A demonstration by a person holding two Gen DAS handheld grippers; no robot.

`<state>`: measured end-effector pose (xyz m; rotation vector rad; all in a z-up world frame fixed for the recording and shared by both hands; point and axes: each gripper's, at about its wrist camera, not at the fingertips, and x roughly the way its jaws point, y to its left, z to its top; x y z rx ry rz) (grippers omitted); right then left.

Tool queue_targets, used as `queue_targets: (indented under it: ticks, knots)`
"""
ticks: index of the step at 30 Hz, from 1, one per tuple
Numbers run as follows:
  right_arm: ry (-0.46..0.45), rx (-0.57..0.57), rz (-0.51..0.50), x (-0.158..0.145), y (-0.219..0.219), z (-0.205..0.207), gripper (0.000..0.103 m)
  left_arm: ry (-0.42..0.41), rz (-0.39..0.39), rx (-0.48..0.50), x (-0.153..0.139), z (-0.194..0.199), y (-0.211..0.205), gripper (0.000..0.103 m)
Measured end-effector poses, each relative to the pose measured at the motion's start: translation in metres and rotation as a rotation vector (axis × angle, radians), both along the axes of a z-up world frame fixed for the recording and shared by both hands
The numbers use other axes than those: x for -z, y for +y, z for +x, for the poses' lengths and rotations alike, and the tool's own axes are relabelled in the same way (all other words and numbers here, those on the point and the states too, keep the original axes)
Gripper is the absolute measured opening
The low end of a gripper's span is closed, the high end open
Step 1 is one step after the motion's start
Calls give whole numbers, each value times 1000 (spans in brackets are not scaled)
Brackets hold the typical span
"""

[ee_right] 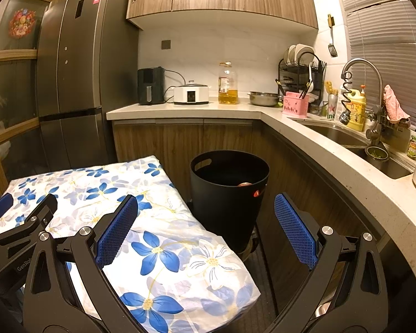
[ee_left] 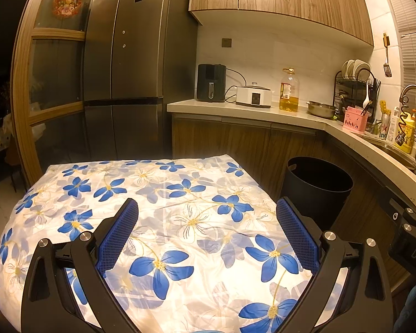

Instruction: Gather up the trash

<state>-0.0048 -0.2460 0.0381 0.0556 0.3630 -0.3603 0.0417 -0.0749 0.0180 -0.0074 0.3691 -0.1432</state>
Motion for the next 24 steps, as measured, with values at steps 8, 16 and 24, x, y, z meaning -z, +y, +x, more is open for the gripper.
queue_targets:
  ticks: [8,16,24]
  knots:
    - [0,-1,-2,0,0,0,98,1,6,2,0,2,-2,95]
    - [-2,5,5,0,-3,3,98,-1,11,1,0,3,-4,95]
    - [-3,11,10,1,-5,2,98,1,9,3,1,3,-3,95]
